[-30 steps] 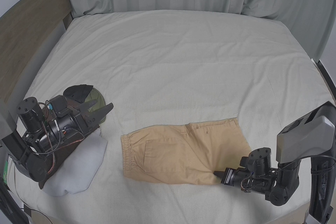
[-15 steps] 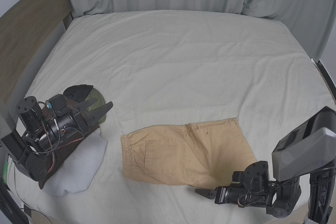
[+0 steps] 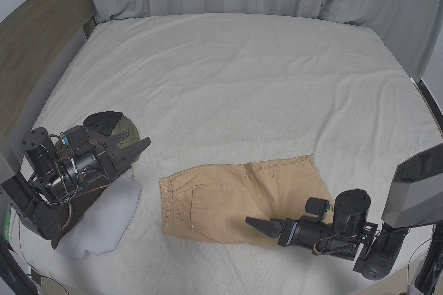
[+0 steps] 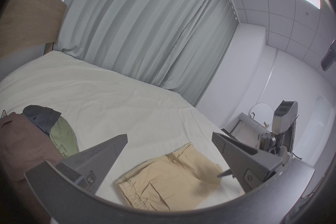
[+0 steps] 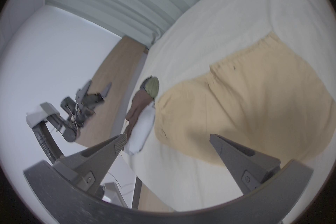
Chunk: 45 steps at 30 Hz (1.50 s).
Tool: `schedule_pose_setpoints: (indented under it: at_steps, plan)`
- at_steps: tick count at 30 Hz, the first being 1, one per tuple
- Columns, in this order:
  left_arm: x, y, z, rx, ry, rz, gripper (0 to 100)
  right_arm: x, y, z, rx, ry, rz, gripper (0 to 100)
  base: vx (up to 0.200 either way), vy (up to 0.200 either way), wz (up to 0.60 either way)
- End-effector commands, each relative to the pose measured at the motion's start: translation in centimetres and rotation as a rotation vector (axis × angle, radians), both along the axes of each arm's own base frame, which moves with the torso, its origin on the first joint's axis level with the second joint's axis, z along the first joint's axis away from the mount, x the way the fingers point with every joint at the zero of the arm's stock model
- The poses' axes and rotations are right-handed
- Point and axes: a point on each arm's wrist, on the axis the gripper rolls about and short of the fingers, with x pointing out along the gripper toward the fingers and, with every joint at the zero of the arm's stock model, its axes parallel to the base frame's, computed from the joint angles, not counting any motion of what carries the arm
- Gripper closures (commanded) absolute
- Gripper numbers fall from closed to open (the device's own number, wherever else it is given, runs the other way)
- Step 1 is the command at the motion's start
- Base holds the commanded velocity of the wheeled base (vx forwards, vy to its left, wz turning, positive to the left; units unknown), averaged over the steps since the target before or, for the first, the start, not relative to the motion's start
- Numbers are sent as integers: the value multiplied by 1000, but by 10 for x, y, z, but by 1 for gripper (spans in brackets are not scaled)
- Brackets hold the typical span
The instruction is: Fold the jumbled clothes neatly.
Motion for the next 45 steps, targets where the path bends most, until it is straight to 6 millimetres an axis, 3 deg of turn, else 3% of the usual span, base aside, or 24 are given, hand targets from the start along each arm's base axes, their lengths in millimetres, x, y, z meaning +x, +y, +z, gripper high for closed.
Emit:
schedule_pose_setpoints:
  at_steps: [1, 9, 13, 17, 27, 45]
  plan:
    - [-2, 0, -2, 1, 9, -10, 0, 16, -5, 35, 102, -123, -43, 0, 0, 0, 0]
    - [-10, -5, 2, 0, 4, -57, 0, 37, -18, 68, 137, -301, -45, 0, 0, 0, 0]
    - [-15, -6, 5, 1, -2, -80, 0, 34, -27, 64, 90, -330, 66, 0, 0, 0, 0]
    - [-19, -5, -3, 1, 39, -86, 0, 34, -37, 59, 51, -332, 72, 0, 0, 0, 0]
    - [-16, -7, -19, 8, 102, -89, 0, 38, -58, 78, 39, -427, 4, 0, 0, 0, 0]
    - [2, -9, -77, 22, 314, -84, 0, 39, -58, 77, 35, -424, -1, 0, 0, 0, 0]
